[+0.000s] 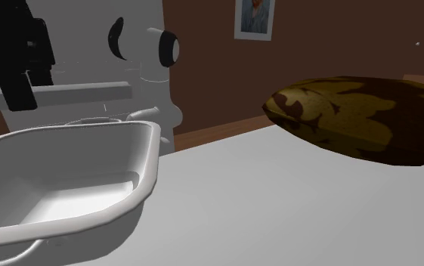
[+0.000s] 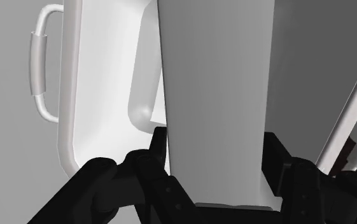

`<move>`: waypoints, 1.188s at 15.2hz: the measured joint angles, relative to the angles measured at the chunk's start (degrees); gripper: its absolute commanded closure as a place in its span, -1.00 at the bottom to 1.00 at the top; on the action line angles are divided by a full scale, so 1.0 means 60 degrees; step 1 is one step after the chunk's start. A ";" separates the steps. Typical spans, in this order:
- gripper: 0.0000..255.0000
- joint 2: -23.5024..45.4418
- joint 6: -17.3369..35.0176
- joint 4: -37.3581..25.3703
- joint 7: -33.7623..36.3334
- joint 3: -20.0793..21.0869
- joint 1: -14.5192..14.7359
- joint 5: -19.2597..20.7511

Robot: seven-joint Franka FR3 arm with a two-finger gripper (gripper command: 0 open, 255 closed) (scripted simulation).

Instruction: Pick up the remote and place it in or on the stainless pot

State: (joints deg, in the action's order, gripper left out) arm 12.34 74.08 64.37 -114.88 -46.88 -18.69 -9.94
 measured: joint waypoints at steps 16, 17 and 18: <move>1.00 -0.1243 0.2197 0.3078 0.0395 0.0149 0.0799 0.0988; 1.00 -0.1248 0.2202 0.3087 0.0397 0.0150 0.0801 0.0991; 1.00 -0.1250 0.2205 0.3090 0.0397 0.0150 0.0801 0.0993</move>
State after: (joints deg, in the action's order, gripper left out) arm 4.84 87.31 82.92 -112.50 -45.98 -13.88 -3.99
